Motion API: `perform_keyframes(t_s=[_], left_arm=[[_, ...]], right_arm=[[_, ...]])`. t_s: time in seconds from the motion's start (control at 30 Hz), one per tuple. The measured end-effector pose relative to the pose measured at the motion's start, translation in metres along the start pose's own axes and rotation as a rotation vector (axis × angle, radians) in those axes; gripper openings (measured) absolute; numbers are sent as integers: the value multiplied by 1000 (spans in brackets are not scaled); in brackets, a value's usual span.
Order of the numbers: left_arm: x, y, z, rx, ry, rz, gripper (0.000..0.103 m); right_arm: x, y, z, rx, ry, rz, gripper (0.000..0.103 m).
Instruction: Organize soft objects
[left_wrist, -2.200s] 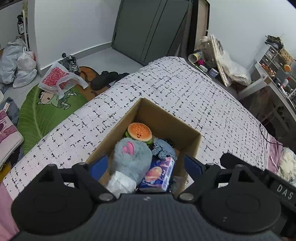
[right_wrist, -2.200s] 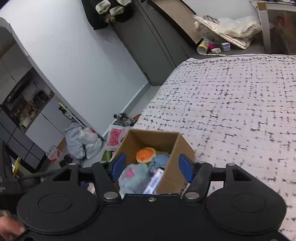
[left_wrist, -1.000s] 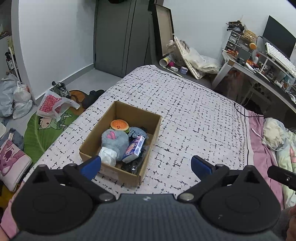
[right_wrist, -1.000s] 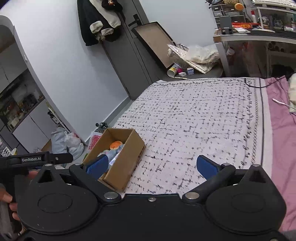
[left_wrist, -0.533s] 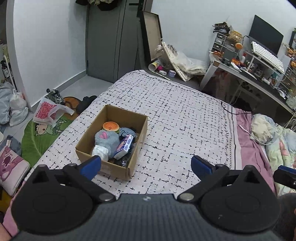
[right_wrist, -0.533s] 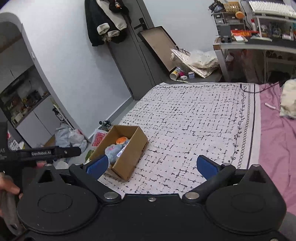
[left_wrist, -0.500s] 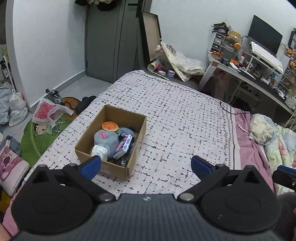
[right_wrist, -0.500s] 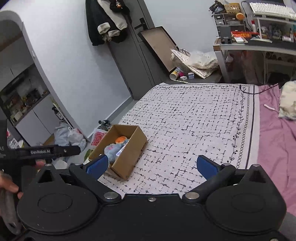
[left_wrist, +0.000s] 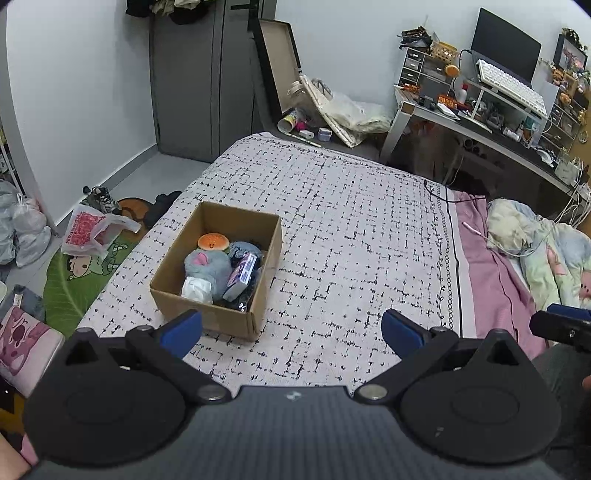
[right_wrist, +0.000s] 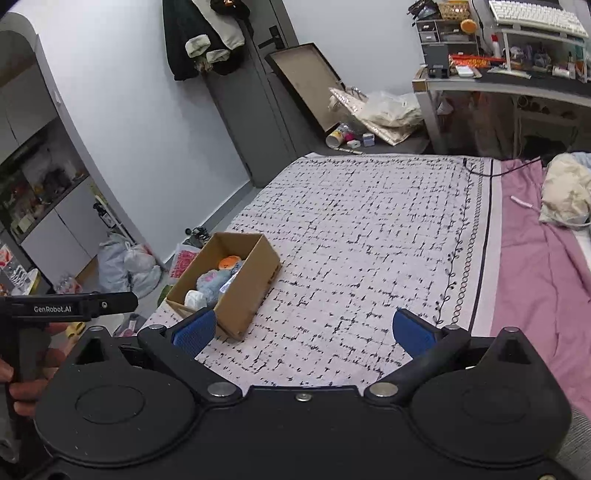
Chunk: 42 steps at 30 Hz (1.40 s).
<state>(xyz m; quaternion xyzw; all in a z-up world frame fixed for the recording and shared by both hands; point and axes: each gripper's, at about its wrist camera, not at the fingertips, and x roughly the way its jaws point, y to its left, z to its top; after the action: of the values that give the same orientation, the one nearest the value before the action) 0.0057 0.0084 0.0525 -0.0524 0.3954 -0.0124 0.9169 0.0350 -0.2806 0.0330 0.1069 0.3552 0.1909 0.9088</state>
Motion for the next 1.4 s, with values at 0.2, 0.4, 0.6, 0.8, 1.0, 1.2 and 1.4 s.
perform_keyframes(t_s=[0.2,0.4,0.6,0.8,1.0,1.2,1.4], left_arm=[[3,7,-3,-14,2,18,102],[5,10,-4,-10,1,29,102],[7,9,-7,-9,3,25,102],[8,10,-8,-9,5,29,102],[7,10,-8,-7,5,27,102],[7,9,-8,-4,9,28,102],[7,10,-8,-3,11,32,102]], right_arm=[[4,6,-1,-14,-4,35,103],[5,6,-1,-16,0,25,103],[6,12,-2,-37,17,37,103],[5,14,-1,-43,23,42,103],[6,11,-2,-29,26,41,103],[7,11,-1,-31,29,43,103],[8,10,-1,-29,32,43,103]])
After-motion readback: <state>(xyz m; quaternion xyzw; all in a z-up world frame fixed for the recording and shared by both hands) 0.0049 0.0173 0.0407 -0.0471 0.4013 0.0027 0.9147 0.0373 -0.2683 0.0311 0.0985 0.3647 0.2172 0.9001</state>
